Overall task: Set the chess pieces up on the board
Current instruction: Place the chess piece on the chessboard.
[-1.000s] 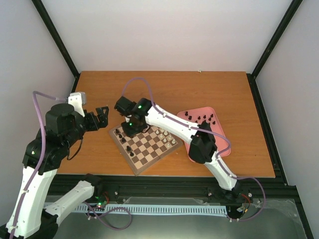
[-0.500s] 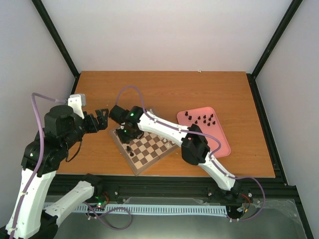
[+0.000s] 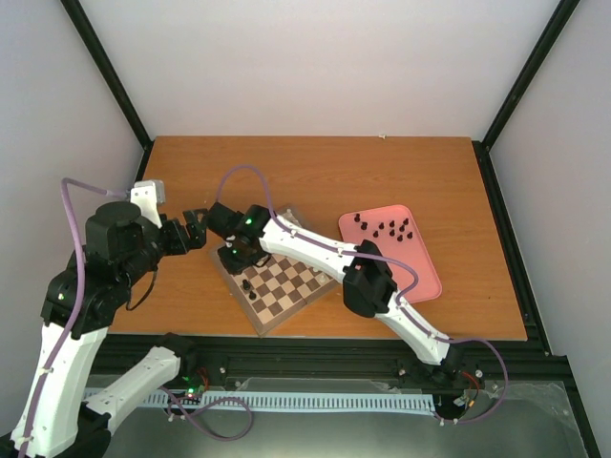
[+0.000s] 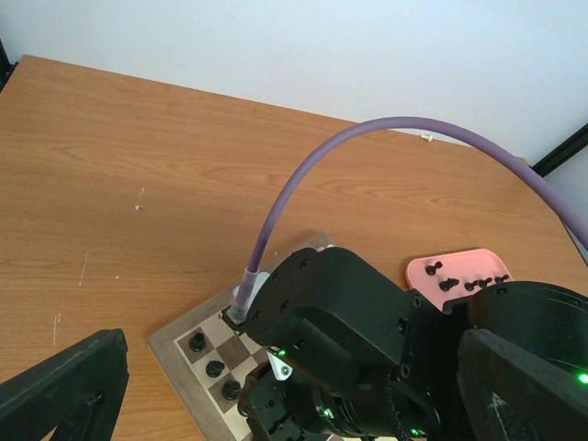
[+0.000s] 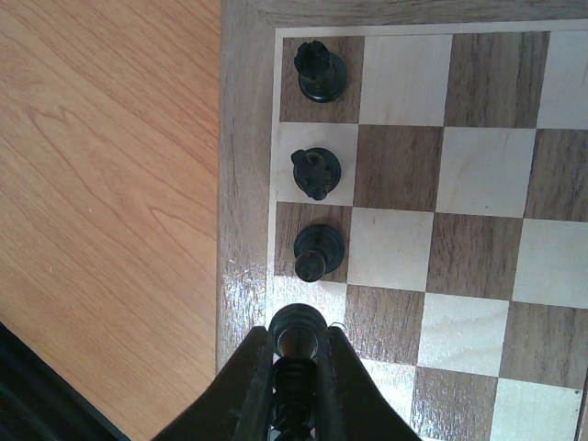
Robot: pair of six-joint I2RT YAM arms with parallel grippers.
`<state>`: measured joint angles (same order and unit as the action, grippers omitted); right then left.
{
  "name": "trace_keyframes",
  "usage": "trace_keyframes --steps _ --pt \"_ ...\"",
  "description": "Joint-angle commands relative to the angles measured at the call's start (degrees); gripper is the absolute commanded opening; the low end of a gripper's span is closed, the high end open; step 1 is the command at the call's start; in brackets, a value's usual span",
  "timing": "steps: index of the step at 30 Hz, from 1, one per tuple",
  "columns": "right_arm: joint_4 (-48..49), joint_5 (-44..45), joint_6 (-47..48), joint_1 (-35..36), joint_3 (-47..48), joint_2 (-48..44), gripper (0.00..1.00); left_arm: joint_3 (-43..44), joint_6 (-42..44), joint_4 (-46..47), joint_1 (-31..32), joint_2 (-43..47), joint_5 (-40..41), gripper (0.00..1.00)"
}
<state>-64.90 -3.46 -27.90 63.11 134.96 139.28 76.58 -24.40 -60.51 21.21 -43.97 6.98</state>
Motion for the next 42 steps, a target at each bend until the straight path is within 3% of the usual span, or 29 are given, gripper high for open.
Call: trace_keyframes --steps 1,28,34,42 --pt "-0.7 0.7 0.4 0.7 1.7 2.0 0.03 -0.1 1.2 -0.4 -0.2 0.6 -0.5 1.00" --pt "-2.7 -0.1 -0.1 1.2 3.6 4.8 0.05 -1.1 2.2 -0.1 -0.2 0.9 -0.1 1.00" --pt "-2.6 -0.3 0.0 1.2 3.6 4.9 0.09 -1.0 2.3 -0.2 -0.2 0.8 0.0 1.00" --pt "-2.7 0.3 1.0 1.2 3.4 4.0 0.25 -1.3 2.3 0.0 -0.2 0.6 0.2 1.00"
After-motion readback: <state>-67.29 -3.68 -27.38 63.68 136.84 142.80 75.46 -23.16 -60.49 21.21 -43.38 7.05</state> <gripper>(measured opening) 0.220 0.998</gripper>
